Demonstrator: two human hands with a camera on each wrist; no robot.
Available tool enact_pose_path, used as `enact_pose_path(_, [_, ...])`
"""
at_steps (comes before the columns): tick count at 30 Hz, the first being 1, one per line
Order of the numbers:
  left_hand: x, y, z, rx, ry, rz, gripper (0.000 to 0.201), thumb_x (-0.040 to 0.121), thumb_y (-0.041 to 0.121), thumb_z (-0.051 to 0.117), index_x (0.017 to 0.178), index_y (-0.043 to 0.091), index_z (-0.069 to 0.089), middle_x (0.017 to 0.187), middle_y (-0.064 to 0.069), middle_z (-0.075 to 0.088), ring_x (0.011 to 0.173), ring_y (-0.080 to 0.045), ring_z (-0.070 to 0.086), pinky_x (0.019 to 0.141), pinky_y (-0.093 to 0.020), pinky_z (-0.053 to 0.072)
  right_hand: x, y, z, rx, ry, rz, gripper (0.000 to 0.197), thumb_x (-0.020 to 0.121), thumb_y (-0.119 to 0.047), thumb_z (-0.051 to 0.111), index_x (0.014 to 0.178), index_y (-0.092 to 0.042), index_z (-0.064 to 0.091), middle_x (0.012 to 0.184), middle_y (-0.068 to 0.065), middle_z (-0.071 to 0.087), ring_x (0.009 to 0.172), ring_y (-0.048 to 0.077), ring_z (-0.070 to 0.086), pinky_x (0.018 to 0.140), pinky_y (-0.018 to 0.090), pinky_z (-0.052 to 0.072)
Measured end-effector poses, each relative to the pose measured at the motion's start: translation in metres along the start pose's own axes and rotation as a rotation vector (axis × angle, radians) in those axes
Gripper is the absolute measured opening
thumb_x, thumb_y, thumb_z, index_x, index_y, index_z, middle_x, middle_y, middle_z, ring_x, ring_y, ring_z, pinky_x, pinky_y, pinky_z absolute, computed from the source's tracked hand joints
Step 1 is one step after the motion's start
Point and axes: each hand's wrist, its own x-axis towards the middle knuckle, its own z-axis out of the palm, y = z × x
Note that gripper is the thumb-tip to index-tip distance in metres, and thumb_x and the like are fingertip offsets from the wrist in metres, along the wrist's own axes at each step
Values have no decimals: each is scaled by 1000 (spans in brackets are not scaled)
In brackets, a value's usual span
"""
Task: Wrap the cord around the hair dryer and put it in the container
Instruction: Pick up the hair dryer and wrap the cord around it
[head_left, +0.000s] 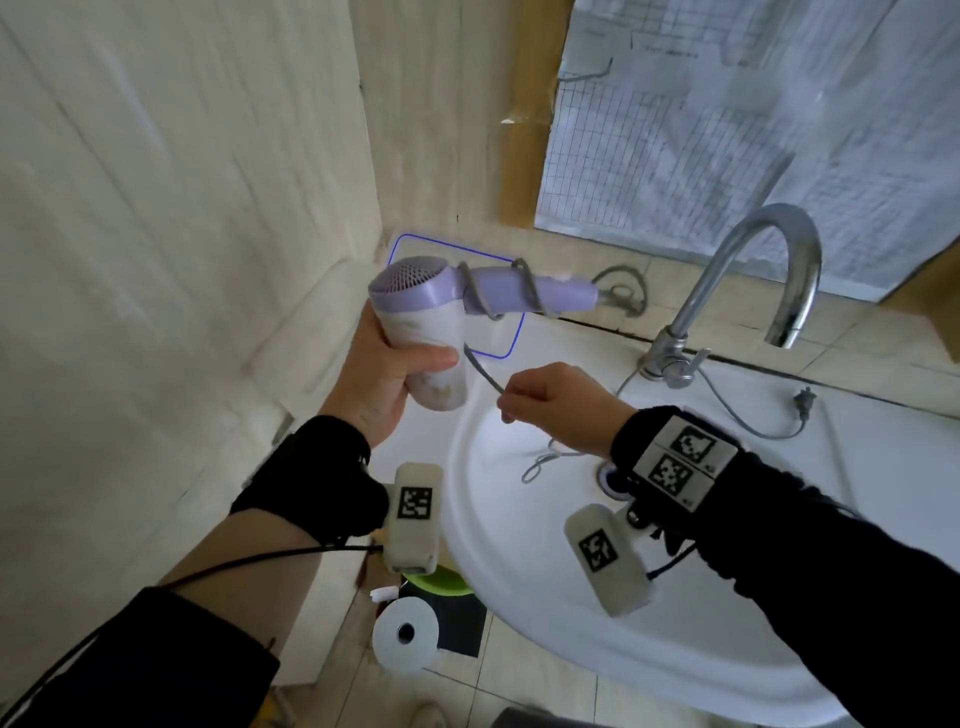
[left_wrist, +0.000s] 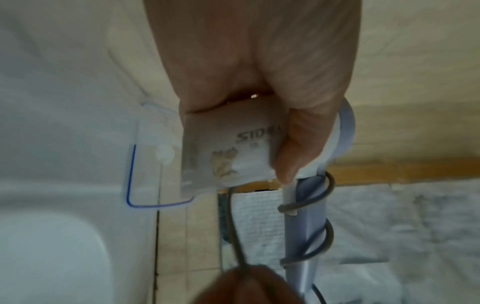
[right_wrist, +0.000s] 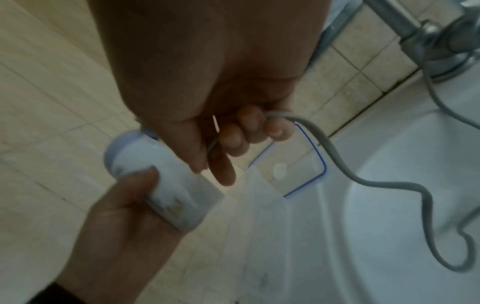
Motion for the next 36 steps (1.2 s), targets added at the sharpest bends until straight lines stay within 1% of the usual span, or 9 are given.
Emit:
enact_pose_path(3, [1, -4, -13, 198, 94, 10, 89, 42, 9, 78, 125, 0, 46, 110, -22, 62, 89, -24, 60, 71, -37, 50, -3, -6, -19, -41, -60, -53, 18, 84, -19, 57, 79, -5, 66, 57, -8, 47, 54, 6, 42, 58, 19, 35])
enact_pose_path(7, [-2, -3, -22, 443, 88, 21, 72, 35, 13, 77, 99, 25, 48, 96, 2, 59, 80, -12, 57, 66, -29, 50, -4, -13, -42, -75, -48, -71, 19, 80, -16, 63, 76, 3, 66, 51, -5, 46, 44, 3, 42, 52, 14, 37])
enact_pose_path(11, [-12, 5, -25, 606, -51, 34, 69, 33, 21, 75, 94, 35, 44, 95, 15, 56, 79, 7, 56, 65, -12, 46, 0, -13, -65, -132, -34, -68, 16, 77, -18, 67, 66, -7, 65, 49, -5, 46, 39, 0, 41, 54, 21, 36])
enact_pose_path(14, [-14, 14, -29, 628, -194, -28, 72, 32, 27, 72, 99, 36, 48, 100, 11, 61, 84, 6, 59, 73, -20, 49, 0, -12, -74, -158, -71, -66, 21, 71, -22, 75, 58, -21, 59, 45, -9, 44, 38, 0, 40, 51, 17, 35])
enact_pose_path(16, [-13, 19, -30, 549, -304, -88, 77, 32, 18, 75, 105, 31, 52, 103, 5, 66, 93, -7, 62, 80, -30, 52, 1, -13, -78, -186, -116, -54, 24, 68, -26, 78, 58, -21, 57, 44, -9, 44, 38, 0, 39, 48, 14, 35])
enact_pose_path(19, [-12, 22, -38, 324, -406, -189, 78, 34, 3, 73, 109, 18, 58, 93, 5, 75, 87, -7, 68, 73, -24, 55, -2, -14, -85, -69, -168, -28, 21, 73, -25, 74, 64, -13, 59, 44, -8, 44, 38, 4, 39, 41, 12, 35])
enact_pose_path(23, [-19, 19, -46, 59, -420, -310, 59, 34, -8, 65, 86, 17, 78, 76, -2, 76, 72, -16, 72, 64, -26, 57, -6, -2, -93, 200, -156, -12, 18, 86, -9, 60, 68, -6, 62, 37, -8, 45, 38, 5, 40, 44, 12, 42])
enact_pose_path(29, [-33, 1, -11, -328, -334, -344, 64, 13, 19, 88, 75, 10, 80, 73, -9, 76, 69, -22, 74, 62, -30, 60, 3, 13, -46, 451, -125, 84, 37, 93, -7, 46, 65, -19, 66, 48, -8, 57, 44, 5, 51, 51, 14, 46])
enact_pose_path(36, [-15, -1, 12, -425, -139, -151, 53, 52, 6, 75, 104, 12, 64, 84, -4, 69, 78, -17, 66, 70, -29, 56, 7, 16, 2, 250, -143, 113, 24, 92, -11, 46, 74, -12, 62, 55, 2, 54, 44, 5, 53, 60, 22, 47])
